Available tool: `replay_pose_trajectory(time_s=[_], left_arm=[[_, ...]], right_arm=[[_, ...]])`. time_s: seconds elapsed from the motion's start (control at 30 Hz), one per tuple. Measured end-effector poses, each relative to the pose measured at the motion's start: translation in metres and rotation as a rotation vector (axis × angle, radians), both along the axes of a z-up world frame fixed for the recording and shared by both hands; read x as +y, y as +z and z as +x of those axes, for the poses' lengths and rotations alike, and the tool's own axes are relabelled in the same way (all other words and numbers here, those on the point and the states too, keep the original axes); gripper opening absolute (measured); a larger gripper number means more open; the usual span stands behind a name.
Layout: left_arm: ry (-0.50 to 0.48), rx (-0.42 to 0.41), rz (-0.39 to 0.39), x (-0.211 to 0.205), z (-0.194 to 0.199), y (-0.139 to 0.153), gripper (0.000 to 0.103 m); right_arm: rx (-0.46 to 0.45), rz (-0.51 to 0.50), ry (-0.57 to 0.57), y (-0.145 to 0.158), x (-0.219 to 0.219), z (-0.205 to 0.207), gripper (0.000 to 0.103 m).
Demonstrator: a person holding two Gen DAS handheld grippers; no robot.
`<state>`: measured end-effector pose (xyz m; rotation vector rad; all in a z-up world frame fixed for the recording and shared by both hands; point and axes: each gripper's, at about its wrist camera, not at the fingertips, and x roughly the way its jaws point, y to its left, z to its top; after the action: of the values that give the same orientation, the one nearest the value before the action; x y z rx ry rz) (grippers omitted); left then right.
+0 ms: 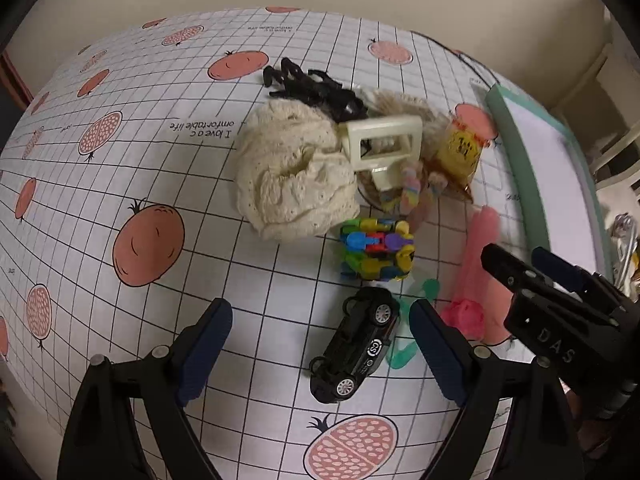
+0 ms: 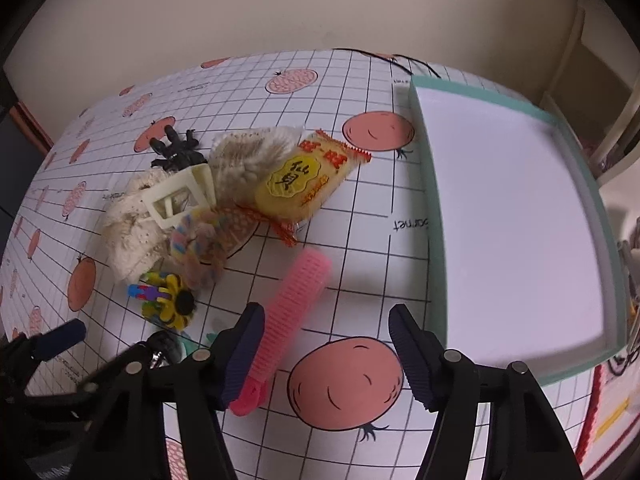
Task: Organize objects
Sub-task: 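Grasp the pink hair roller with the right tool while the left tool grasps the black toy car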
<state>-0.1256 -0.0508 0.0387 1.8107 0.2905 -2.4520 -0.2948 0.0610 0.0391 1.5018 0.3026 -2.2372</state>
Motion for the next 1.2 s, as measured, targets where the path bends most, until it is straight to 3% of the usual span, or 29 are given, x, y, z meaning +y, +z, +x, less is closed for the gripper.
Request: replay_pose_trajectory(time_s=[0.17,0.47,0.57,0.8,1.07,1.2], left_arm=[[-0.002,-0.028,0.016,0.004,-0.002,-0.008,0.086],[-0.003,-0.064,0.016,0.004,-0.004,-0.016,0.081],[-0.008,-0.078,0.019,0.004,-0.006,-0.019,0.067],[-0.026,-0.076,-0.021,0.008,-0.008,-0.017,0.065],[-0.027,-0.069,-0.066,0.007,-0.012,-0.014,0.050],[-0.011,-0.063,-0.068,0.000,-0.014,-0.011,0.034]], right_arm=[[-0.044,-0.050,-0.027,-0.005,0.001,-0.001,0.065],[-0.082,-0.040,-0.017,-0.014,-0.006,0.001,0.057],[-0.078,-0.024,-0.017,-0.017,-0.009,0.000,0.053],[-0.065,-0.003,-0.003,-0.018,-0.008,0.001,0.049],[0.001,0.083,0.060,-0.019,-0.015,0.008,0.044],[0.001,0.080,0.040,-0.019,-0.020,0.008,0.033]])
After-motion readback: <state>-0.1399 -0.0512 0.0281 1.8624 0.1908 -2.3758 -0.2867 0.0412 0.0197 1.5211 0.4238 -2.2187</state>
